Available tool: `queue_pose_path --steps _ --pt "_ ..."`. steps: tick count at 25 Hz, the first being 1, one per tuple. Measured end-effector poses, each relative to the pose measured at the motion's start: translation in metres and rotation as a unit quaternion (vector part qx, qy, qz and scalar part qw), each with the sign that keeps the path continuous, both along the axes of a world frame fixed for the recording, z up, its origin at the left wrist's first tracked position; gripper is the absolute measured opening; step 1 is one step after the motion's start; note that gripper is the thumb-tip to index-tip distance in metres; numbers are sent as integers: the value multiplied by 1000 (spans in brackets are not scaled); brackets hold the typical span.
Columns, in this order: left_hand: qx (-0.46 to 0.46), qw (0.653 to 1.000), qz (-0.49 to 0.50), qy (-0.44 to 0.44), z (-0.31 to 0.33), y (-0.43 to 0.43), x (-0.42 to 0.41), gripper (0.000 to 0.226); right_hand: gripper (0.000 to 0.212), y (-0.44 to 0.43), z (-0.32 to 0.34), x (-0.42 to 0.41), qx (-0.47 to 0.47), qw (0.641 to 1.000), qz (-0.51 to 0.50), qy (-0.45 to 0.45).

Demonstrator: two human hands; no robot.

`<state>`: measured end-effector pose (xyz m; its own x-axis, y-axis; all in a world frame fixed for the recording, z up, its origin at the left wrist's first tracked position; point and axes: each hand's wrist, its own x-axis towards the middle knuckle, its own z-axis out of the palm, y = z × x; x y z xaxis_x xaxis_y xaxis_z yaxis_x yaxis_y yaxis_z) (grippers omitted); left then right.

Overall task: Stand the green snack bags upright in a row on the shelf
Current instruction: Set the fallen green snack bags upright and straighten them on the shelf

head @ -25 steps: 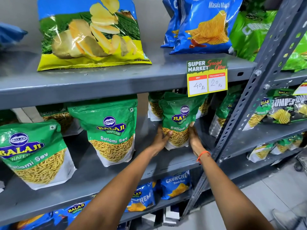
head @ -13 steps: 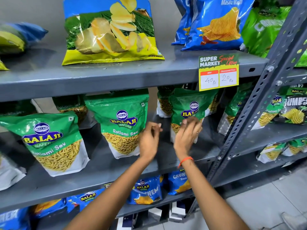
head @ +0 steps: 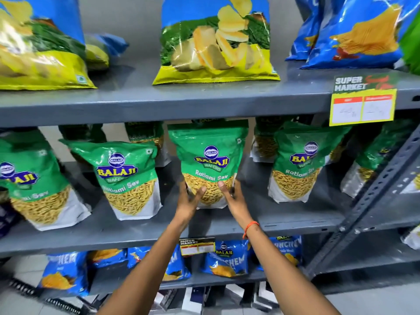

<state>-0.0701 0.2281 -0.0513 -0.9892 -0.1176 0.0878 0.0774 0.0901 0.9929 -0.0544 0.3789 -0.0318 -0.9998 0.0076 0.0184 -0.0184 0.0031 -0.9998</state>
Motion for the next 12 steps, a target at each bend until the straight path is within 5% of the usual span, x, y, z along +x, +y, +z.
queue_pose_path --steps 7,9,12 --pt "-2 1000 -10 -19 1 33 -3 62 35 30 -11 -7 7 1000 -31 0" --pt "13 1000 -11 -26 1 34 -3 59 46 32 -15 -7 41 998 -37 4" --pt "-15 999 27 -11 7 27 8 71 72 17 -14 -1 131 971 -192 64"
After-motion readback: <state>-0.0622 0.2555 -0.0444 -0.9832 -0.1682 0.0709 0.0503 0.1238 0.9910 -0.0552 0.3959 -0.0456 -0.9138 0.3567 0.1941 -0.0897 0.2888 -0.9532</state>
